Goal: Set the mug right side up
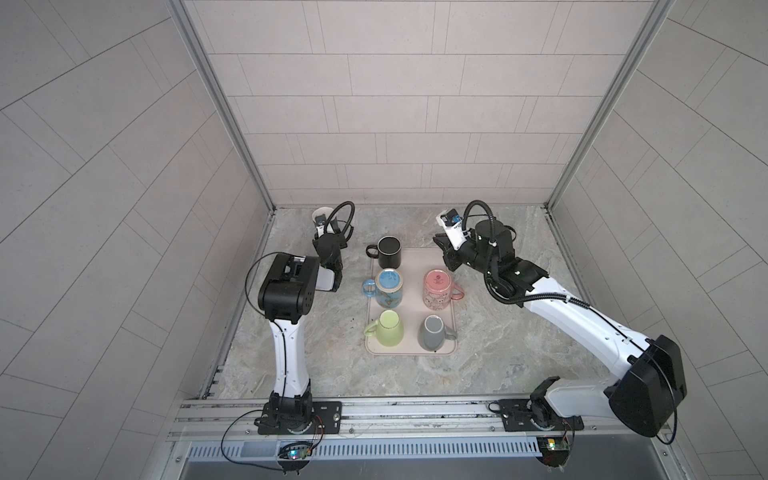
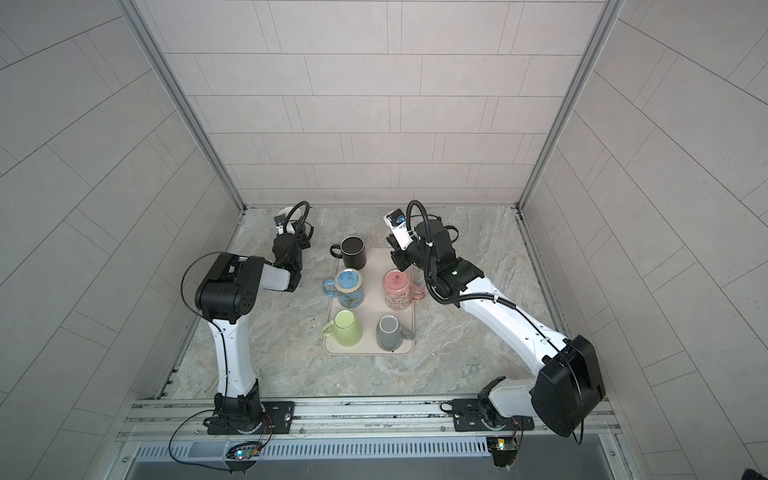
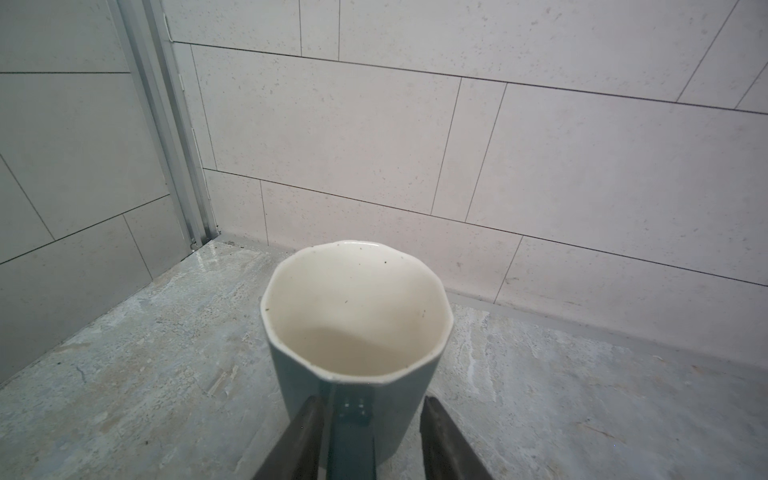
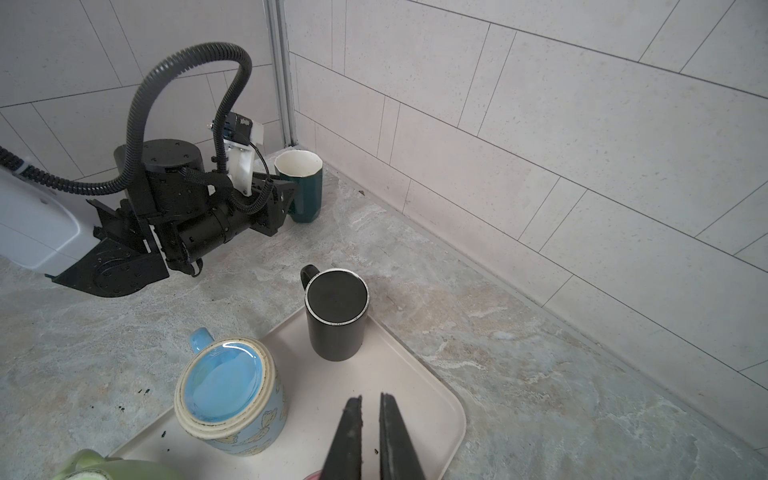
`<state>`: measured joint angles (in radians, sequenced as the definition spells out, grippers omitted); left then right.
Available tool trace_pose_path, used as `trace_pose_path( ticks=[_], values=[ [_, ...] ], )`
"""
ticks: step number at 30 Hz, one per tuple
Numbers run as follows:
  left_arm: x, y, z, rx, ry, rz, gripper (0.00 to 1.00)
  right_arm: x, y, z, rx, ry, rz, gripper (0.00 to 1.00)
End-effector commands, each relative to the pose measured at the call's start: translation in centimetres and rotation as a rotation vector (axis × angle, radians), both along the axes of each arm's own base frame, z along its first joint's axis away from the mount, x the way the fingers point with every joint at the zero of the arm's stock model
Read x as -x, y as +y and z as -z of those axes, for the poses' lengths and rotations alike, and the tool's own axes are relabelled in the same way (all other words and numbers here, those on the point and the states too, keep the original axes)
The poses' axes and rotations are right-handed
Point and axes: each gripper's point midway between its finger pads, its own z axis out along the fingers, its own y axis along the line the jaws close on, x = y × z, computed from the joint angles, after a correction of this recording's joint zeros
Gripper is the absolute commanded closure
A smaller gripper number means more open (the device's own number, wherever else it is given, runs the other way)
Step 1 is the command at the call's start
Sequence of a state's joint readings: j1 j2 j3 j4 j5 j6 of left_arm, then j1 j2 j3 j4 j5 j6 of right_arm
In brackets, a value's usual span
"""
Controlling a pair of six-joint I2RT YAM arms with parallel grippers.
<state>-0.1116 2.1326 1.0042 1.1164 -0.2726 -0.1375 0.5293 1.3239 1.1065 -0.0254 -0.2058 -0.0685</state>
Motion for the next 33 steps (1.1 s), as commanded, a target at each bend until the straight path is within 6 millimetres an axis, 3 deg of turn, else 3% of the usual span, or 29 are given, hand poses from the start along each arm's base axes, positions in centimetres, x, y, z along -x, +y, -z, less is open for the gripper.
trace_pose_path(
  ticks=[1,33],
  values=[
    [0.3,-0.1,-1.2,0.002,-0.029,0.015,0.55,0.3,-0.2,-1.0,-0.034,-0.018,-0.001,0.89],
    [1.6,-0.5,-1.1,0.020,-0.005,0.045,0.46,1.5,-1.1,-1.9,-0.073,-0.033,0.022,0.90]
  ],
)
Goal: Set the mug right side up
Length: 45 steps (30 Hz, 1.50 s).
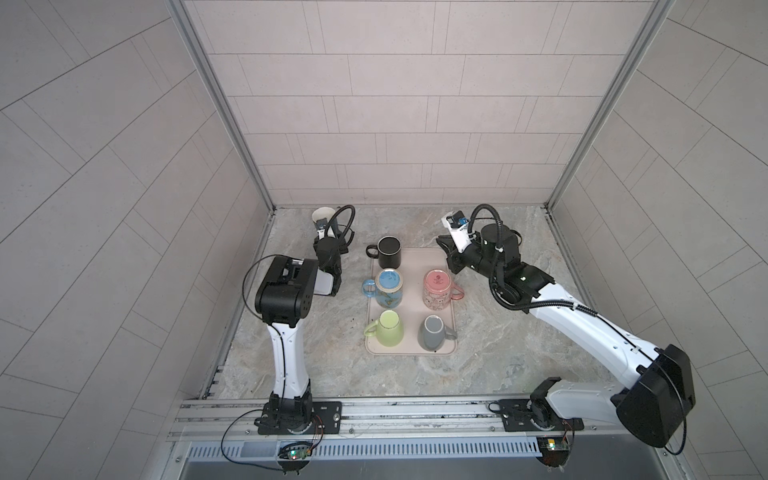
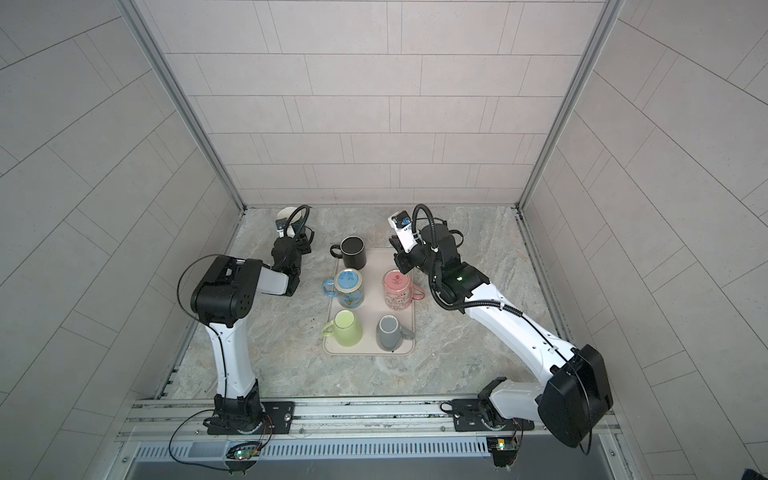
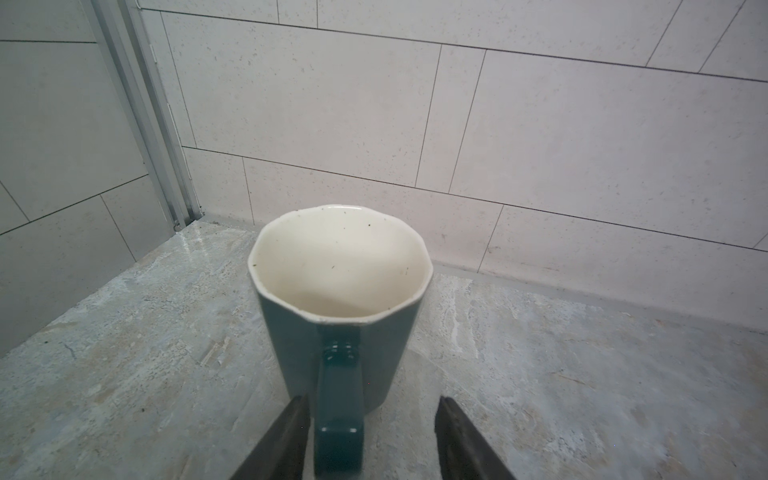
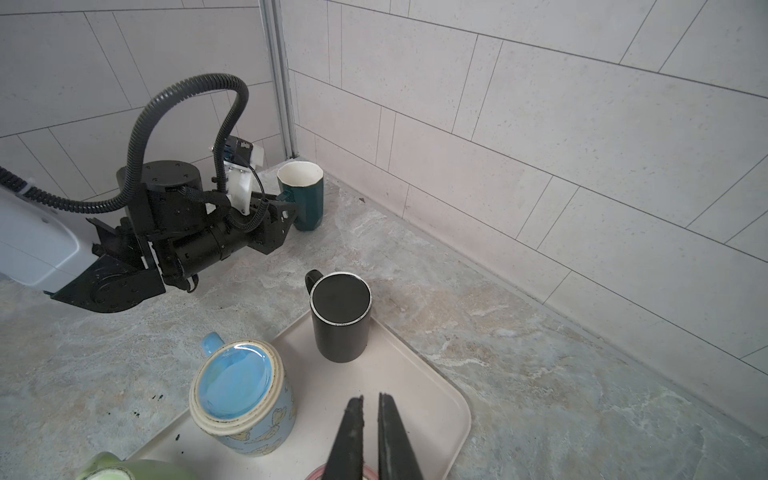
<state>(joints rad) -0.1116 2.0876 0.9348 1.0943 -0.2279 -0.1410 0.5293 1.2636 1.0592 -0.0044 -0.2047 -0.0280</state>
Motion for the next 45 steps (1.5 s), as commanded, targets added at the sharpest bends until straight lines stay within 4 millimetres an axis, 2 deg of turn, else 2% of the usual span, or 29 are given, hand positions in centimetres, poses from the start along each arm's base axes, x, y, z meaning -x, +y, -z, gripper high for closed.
trace_pose_path(
  ticks=[1,45],
  values=[
    [0.2,0.1,-2.0,0.017,-0.051,-0.001,0.46,0.5,-0.5,-1.2,-0.026,-0.027,0.011,0.90],
    [-0.7,0.0,-3.2,0.031,0.014,-0.005,0.44,0.1,-0.2,-0.3,-0.023,-0.003,0.006,0.91]
  ],
)
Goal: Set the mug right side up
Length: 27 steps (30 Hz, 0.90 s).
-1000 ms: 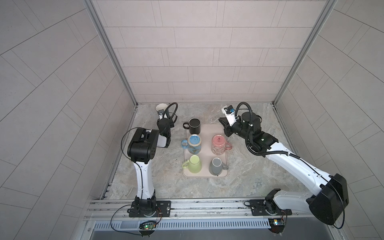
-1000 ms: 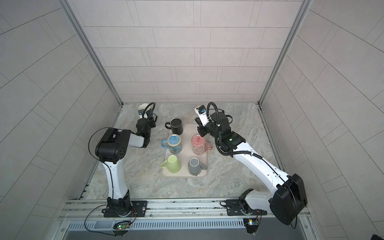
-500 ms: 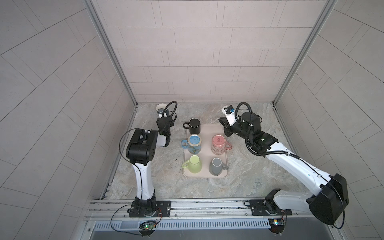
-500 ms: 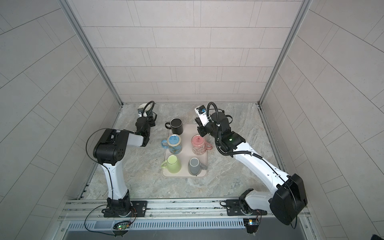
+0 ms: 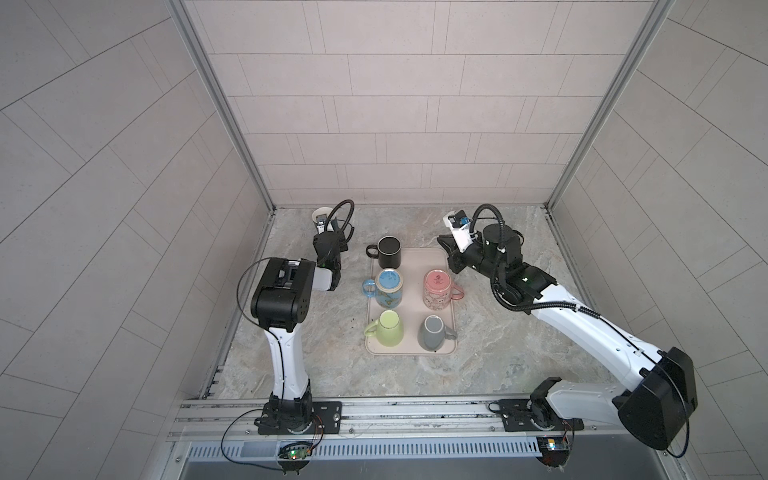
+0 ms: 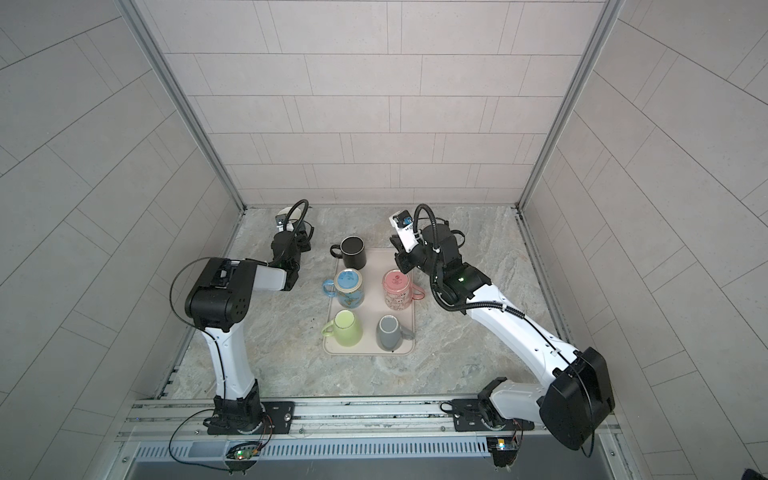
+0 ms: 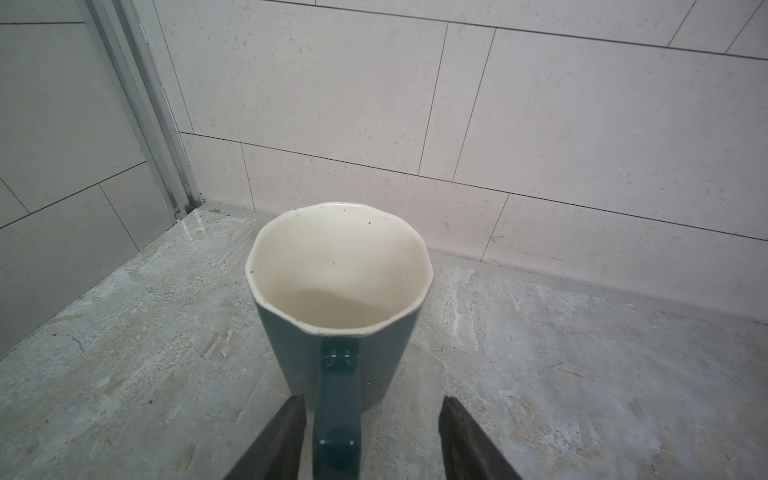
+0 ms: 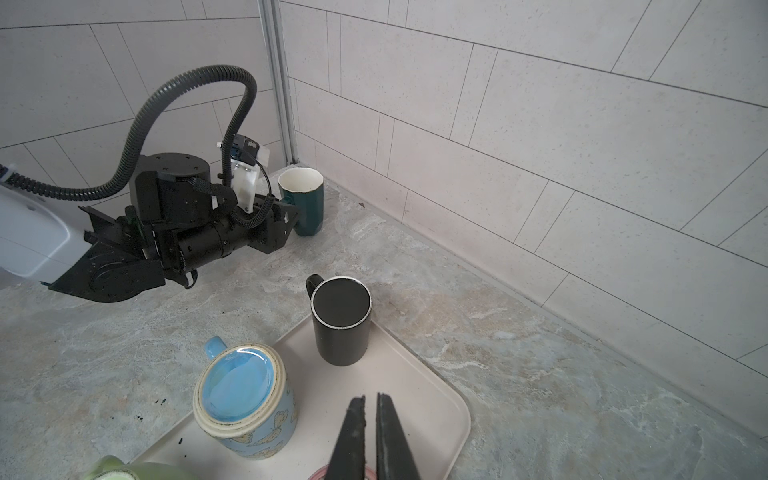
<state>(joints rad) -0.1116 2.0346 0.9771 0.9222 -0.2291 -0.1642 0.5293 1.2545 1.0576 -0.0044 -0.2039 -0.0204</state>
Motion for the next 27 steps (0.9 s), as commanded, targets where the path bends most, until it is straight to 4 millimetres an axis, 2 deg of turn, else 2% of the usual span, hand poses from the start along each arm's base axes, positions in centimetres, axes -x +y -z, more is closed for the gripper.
trace_pose_path(
  ticks=[1,27],
  values=[
    [-0.5,0.0,-2.8,0.017,-0.057,-0.001,0.44,0.0,0.0,0.1,-0.016,0.002,0.003,0.92],
    [-0.9,-0.3,-3.9,0.028,0.023,0.002,0.44,-0.1,-0.1,0.3,-0.021,0.006,0.009,0.92]
  ],
)
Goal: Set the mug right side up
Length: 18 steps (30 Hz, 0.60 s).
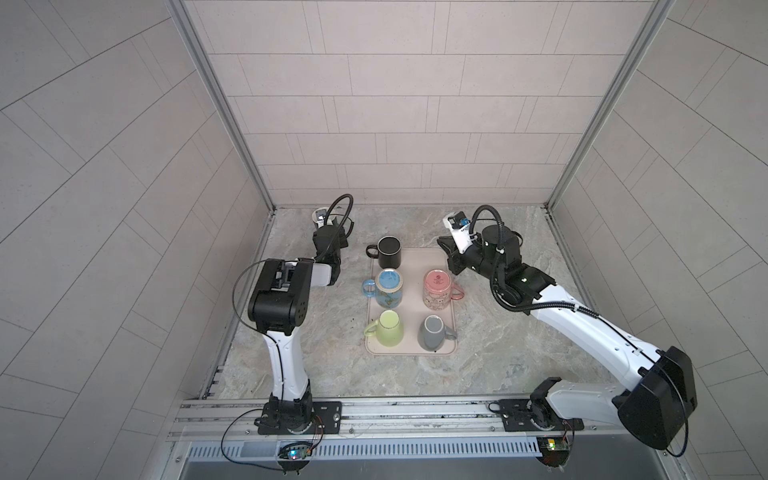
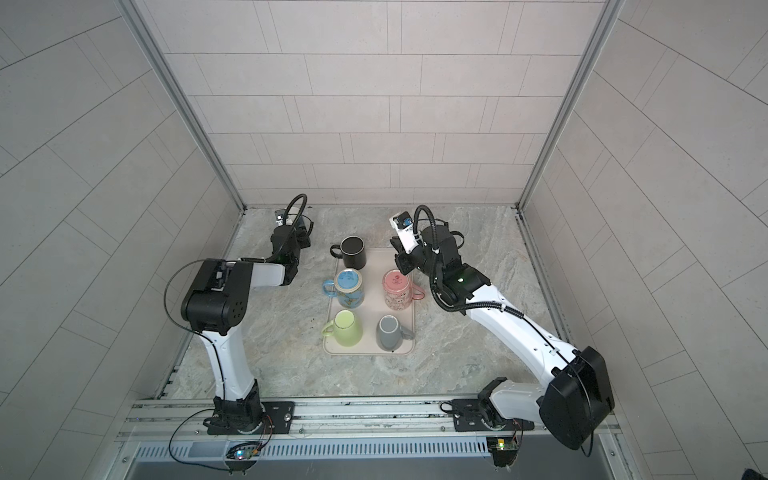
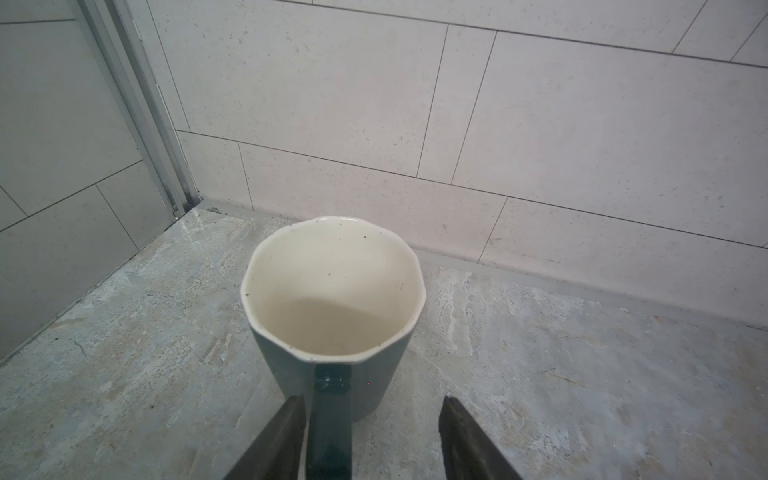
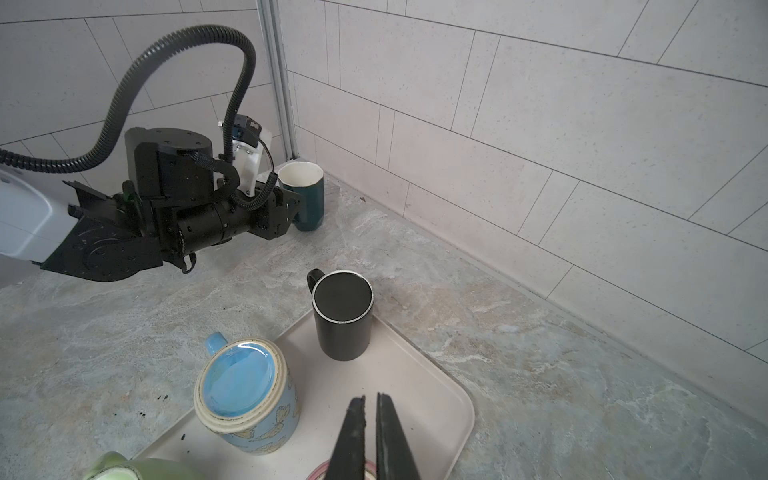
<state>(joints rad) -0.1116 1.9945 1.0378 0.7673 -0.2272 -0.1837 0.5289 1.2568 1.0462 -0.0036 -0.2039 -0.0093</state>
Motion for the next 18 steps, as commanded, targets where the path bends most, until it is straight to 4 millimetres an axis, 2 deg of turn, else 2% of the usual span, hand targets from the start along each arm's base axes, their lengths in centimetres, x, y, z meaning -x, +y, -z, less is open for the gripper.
trace_pose_path(
  ticks=[1,7,18],
  values=[
    [-0.4,-0.2,-2.8,0.015,-0.013,0.005,0.44,-0.1,0.0,-0.4,-0.020,-0.010,0.004,0.92],
    [-0.2,-0.7,-2.1,0.016,0.076,0.029,0.44,0.1,-0.1,-0.9,-0.030,-0.019,0.005,0.92],
    [1.9,-1.1,-1.4,0.052,0.138,0.055,0.43,0.2,-0.1,-0.9,-0.041,-0.018,0.001,0.92]
  ],
)
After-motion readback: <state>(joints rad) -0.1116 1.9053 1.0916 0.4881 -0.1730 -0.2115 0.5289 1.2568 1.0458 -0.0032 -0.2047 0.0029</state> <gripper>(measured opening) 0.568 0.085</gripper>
